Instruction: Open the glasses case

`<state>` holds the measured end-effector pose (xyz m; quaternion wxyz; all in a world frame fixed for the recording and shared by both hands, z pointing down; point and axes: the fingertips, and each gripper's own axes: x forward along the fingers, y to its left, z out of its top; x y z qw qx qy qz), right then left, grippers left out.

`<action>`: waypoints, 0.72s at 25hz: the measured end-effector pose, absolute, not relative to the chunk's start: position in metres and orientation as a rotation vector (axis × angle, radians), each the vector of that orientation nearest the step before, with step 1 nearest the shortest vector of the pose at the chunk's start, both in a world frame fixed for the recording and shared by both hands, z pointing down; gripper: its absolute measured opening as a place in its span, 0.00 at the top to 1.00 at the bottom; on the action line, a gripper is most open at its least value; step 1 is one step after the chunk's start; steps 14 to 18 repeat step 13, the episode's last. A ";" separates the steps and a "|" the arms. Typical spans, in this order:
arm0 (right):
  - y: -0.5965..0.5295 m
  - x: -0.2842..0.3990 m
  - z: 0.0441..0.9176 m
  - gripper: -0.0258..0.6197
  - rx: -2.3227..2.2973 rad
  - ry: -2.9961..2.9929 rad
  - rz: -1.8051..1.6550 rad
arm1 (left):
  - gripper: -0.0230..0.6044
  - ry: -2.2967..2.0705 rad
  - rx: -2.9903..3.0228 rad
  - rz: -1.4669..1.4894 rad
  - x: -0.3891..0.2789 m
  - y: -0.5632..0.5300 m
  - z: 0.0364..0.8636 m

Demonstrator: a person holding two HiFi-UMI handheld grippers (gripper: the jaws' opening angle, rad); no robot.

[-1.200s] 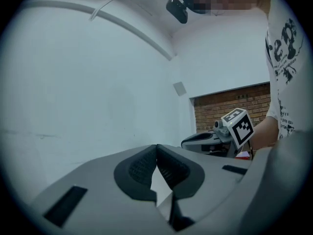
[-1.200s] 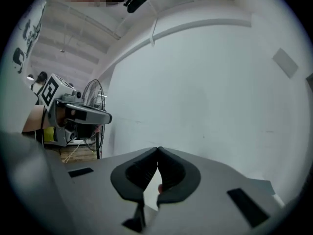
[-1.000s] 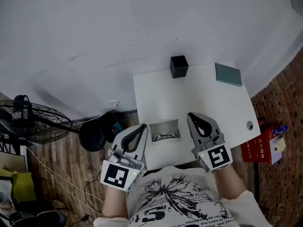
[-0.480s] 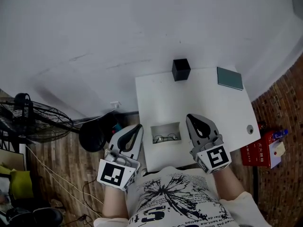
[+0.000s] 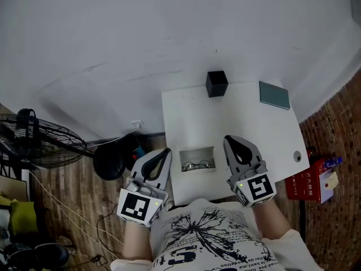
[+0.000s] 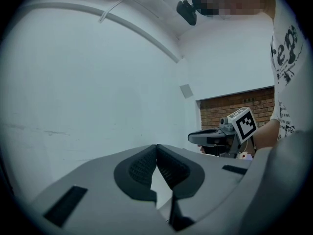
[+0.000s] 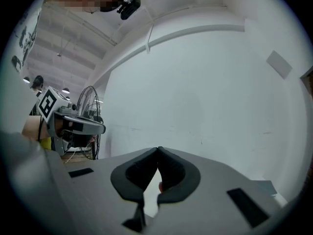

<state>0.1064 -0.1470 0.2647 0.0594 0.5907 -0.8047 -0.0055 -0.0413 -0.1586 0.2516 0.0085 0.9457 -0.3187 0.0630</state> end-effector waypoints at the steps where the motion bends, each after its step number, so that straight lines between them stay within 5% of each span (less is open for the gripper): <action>1: -0.147 0.106 0.265 0.94 1.789 -2.435 -0.014 | 0.94 -0.994 2.956 0.198 -0.041 -0.159 0.252; 18: -0.149 0.101 0.270 0.94 1.759 -2.431 -0.027 | 0.94 -1.006 2.941 0.203 -0.044 -0.159 0.255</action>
